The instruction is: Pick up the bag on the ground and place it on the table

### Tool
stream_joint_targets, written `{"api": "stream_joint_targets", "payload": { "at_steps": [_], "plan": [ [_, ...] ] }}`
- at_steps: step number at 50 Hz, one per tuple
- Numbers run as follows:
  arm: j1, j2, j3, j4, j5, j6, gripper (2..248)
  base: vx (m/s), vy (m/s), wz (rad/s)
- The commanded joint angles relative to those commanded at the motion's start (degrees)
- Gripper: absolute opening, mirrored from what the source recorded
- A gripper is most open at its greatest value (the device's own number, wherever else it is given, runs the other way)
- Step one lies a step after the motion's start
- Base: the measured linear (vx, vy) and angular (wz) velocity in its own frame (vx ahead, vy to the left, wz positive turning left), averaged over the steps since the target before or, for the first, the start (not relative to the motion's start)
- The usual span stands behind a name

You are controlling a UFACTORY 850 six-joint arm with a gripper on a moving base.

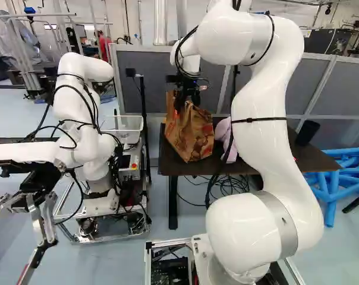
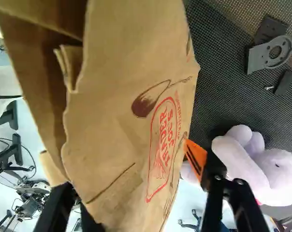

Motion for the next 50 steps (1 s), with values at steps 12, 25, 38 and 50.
{"api": "stream_joint_targets", "payload": {
  "at_steps": [12,25,38,50],
  "plan": [
    [0.08,0.38,0.07,0.0,0.0,0.0,247,0.0,0.0,0.0],
    [0.25,2.31,0.37,0.0,0.0,0.0,247,0.0,0.0,0.0],
    [0.36,4.37,0.62,0.0,0.0,0.0,247,0.0,0.0,0.0],
    [0.37,6.23,0.76,0.0,0.0,0.0,247,0.0,0.0,0.0]
  ]
}}
